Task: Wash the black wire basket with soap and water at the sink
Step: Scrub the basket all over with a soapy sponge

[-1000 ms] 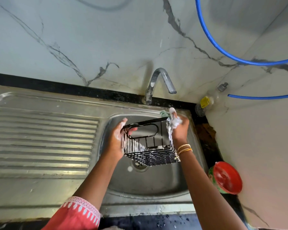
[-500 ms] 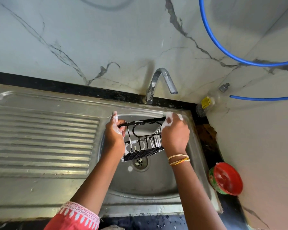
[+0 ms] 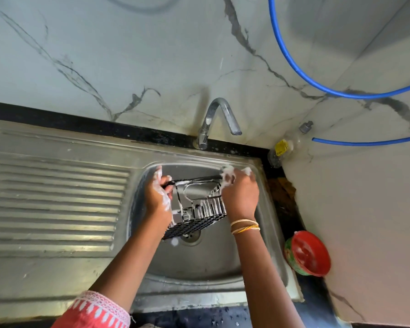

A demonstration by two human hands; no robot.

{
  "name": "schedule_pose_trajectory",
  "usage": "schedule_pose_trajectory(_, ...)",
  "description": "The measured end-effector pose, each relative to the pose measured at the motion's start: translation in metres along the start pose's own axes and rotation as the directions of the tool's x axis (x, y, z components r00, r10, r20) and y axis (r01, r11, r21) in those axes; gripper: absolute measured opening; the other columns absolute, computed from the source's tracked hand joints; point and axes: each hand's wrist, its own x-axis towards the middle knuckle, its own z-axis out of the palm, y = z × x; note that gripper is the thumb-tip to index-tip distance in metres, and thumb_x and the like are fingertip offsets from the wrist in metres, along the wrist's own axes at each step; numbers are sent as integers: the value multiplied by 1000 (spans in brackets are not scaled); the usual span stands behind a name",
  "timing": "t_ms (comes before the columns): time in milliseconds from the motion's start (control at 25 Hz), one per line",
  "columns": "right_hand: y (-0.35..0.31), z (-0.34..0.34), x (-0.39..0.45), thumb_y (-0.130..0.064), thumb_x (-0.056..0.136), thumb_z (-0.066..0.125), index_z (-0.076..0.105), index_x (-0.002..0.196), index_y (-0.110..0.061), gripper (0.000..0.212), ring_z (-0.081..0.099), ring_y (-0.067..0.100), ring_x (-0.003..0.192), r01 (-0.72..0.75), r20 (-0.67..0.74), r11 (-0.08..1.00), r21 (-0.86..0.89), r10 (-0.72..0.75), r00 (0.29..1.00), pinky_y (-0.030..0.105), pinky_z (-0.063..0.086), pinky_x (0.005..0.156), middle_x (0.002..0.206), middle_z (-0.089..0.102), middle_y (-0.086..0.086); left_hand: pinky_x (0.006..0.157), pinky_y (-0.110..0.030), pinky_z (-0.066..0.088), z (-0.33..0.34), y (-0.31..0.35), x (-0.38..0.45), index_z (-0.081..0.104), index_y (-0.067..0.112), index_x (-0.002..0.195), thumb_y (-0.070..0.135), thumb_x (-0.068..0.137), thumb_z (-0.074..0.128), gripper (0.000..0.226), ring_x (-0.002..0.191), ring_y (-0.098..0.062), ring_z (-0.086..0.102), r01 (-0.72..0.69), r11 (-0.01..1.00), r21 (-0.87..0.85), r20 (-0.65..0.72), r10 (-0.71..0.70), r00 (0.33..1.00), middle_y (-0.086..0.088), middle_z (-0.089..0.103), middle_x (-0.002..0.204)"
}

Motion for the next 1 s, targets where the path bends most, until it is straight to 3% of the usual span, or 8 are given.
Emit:
schedule_pose_trajectory(120, -27, 9, -20, -8, 87, 48, 69, 104, -16, 28, 60, 34, 88, -60, 53, 994, 92, 55, 997, 32, 45, 72, 104, 58, 15, 46, -10, 33, 8, -3, -3, 54, 19, 107, 17, 103, 30, 24, 61, -7, 40, -50, 996, 68, 14, 49, 999, 1, 52, 78)
schedule_pose_trajectory(280, -41, 23, -58, -15, 76, 51, 68, 92, -23, 25, 55, 24, 56, 370, -24, 928, 50, -369, 929, 27, 38, 44, 87, 58, 7, 57, -17, 38, 6, 0, 1, 56, 20, 85, 15, 101, 36, 26, 59, 0, 49, -101, 992, 70, -11, 102, 995, 16, 58, 60)
schedule_pose_trajectory(360, -11, 21, -40, -8, 71, 60, 69, 93, -22, 27, 59, 32, 58, 229, 2, 973, 19, -230, 973, 30, 43, 45, 91, 59, 9, 53, -12, 36, -4, 7, 9, 58, 18, 86, 10, 99, 39, 25, 62, -3, 43, -94, 987, 129, -12, 97, 995, 6, 52, 72)
schedule_pose_trajectory(480, 10, 17, -26, -6, 79, 56, 68, 89, -18, 20, 59, 39, 68, -80, -18, 996, 36, 81, 997, 33, 42, 56, 89, 55, 11, 46, -15, 33, -6, 8, 17, 58, 16, 69, 6, 92, 52, 25, 51, -4, 45, -112, 962, 250, -70, 134, 989, 8, 54, 58)
schedule_pose_trajectory(600, -22, 24, -61, -12, 76, 49, 64, 78, -16, 15, 59, 33, 57, 68, -88, 993, 91, -60, 994, 27, 36, 45, 86, 59, 10, 50, -28, 25, -6, -1, 17, 47, 17, 52, 16, 80, 67, 34, 38, -6, 34, -140, 933, 332, -97, 182, 979, 13, 38, 32)
schedule_pose_trajectory(760, -29, 22, -96, -26, 77, 49, 62, 91, -26, 19, 59, 22, 55, 418, -75, 901, 113, -412, 908, 24, 40, 38, 87, 64, 4, 46, -23, 29, -12, -5, 15, 46, 17, 37, 20, 81, 73, 51, 33, -6, 31, -136, 907, 399, -61, 174, 983, 11, 32, 27)
schedule_pose_trajectory(880, -9, 28, -77, -29, 78, 51, 70, 92, -25, 24, 61, 24, 56, 425, -152, 902, 80, -410, 899, 26, 46, 37, 87, 66, 5, 34, -15, 21, -7, -6, 12, 39, 15, 50, 9, 85, 69, 47, 26, -1, 24, -67, 927, 368, -99, 110, 989, 13, 31, 27)
schedule_pose_trajectory(1000, 8, 30, -70, -26, 80, 51, 69, 86, -16, 22, 59, 27, 61, 238, -188, 958, 159, -207, 960, 28, 43, 45, 84, 61, 3, 33, -15, 24, -4, -3, 13, 46, 13, 56, 10, 86, 69, 37, 30, -1, 31, -86, 943, 322, -72, 115, 991, 12, 41, 36)
